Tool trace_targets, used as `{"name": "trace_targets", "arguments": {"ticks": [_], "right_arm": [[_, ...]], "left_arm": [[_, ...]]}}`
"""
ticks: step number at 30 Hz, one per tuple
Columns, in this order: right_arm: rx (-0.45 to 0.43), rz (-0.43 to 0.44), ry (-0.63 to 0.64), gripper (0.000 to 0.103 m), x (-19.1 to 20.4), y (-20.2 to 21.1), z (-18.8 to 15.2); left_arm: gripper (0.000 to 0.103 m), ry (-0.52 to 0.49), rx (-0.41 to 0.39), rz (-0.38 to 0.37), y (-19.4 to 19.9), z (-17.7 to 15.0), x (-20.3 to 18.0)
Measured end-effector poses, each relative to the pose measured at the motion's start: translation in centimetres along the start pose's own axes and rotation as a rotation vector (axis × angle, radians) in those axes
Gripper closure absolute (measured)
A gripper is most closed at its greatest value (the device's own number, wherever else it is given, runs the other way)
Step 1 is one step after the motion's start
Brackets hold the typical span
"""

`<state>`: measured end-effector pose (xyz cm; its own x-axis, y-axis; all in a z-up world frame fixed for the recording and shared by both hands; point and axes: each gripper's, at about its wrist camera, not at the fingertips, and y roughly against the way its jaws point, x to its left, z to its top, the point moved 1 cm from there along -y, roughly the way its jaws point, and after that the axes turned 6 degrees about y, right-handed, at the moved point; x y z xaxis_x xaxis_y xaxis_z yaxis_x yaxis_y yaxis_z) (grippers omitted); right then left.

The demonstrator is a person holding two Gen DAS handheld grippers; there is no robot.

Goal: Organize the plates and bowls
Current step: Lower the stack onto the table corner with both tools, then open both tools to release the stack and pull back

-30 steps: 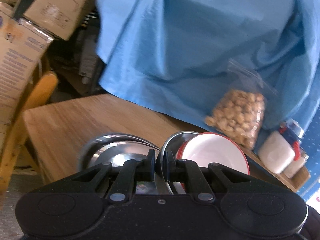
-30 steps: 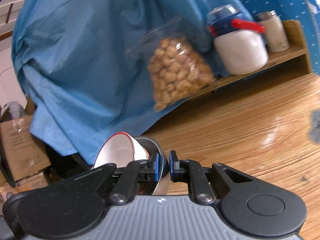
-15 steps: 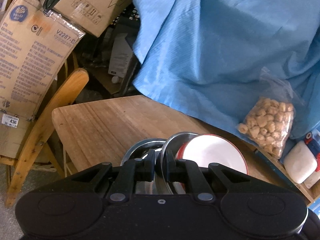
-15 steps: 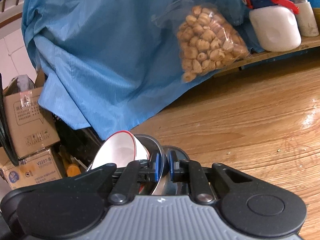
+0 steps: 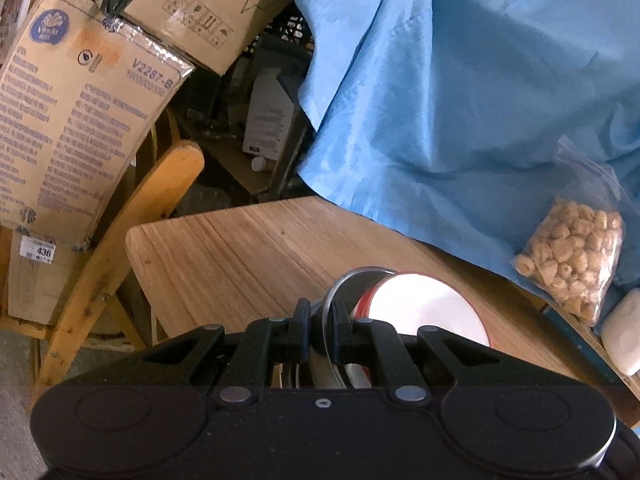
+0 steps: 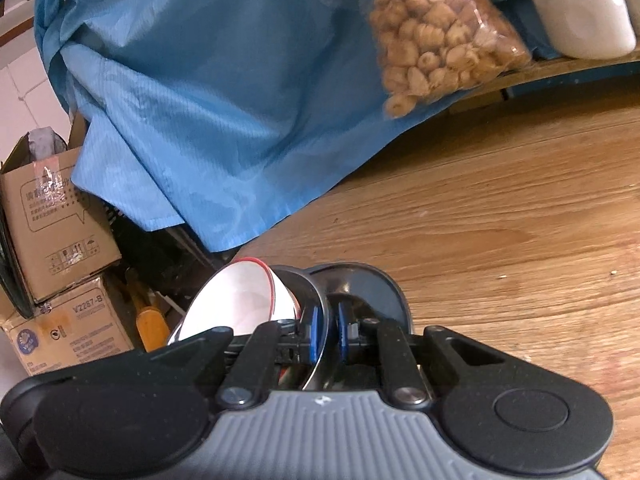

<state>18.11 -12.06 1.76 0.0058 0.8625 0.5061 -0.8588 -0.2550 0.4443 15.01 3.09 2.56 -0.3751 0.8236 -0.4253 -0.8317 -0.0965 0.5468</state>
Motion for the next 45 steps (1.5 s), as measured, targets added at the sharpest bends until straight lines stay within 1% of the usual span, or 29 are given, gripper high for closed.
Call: {"name": "trace_targets", "arguments": {"ticks": [8, 17, 22, 25, 30, 32, 33, 34, 36, 41, 44, 45], "right_arm": [[0.003, -0.001, -0.008, 0.090, -0.3, -0.9, 0.8], [-0.004, -0.012, 0.052, 0.089, 0.1, -0.9, 0.9], [-0.020, -0.033, 0.103, 0.089, 0.6, -0.8, 0.7], [-0.021, -0.039, 0.110, 0.086, 0.6, -0.8, 0.7], [-0.019, -0.050, 0.109, 0.080, 0.4, -0.8, 0.7], [-0.022, -0.056, 0.117, 0.080, 0.4, -0.7, 0.7], [-0.024, -0.056, 0.120, 0.080, 0.4, -0.7, 0.7], [-0.025, -0.056, 0.123, 0.079, 0.4, -0.7, 0.7], [-0.026, -0.055, 0.130, 0.078, 0.3, -0.6, 0.7], [-0.032, -0.048, 0.123, 0.074, 0.1, -0.5, 1.0], [-0.031, -0.042, 0.123, 0.073, 0.0, -0.4, 1.0], [-0.032, -0.042, 0.126, 0.073, 0.0, -0.3, 1.0]], "left_arm": [[0.094, 0.021, 0.036, -0.030, -1.2, 0.4, 0.1], [0.093, 0.012, 0.042, -0.040, -1.3, 0.3, 0.4], [0.092, 0.037, 0.046, -0.055, -1.4, 0.4, 0.7], [0.087, 0.029, 0.043, -0.051, -1.4, 0.4, 0.7], [0.085, 0.025, 0.035, -0.051, -1.2, 0.3, 0.7], [0.084, 0.022, 0.031, -0.048, -1.2, 0.3, 0.7], [0.082, 0.022, 0.029, -0.046, -1.1, 0.3, 0.7], [0.077, 0.025, 0.026, -0.043, -1.1, 0.3, 0.8], [0.072, 0.030, 0.018, -0.035, -0.9, 0.4, 0.8], [0.067, 0.032, 0.015, -0.025, -0.9, 0.4, 0.8], [0.061, 0.040, 0.009, -0.017, -0.8, 0.5, 1.0], [0.057, 0.043, 0.005, -0.016, -0.7, 0.5, 1.0]]}}
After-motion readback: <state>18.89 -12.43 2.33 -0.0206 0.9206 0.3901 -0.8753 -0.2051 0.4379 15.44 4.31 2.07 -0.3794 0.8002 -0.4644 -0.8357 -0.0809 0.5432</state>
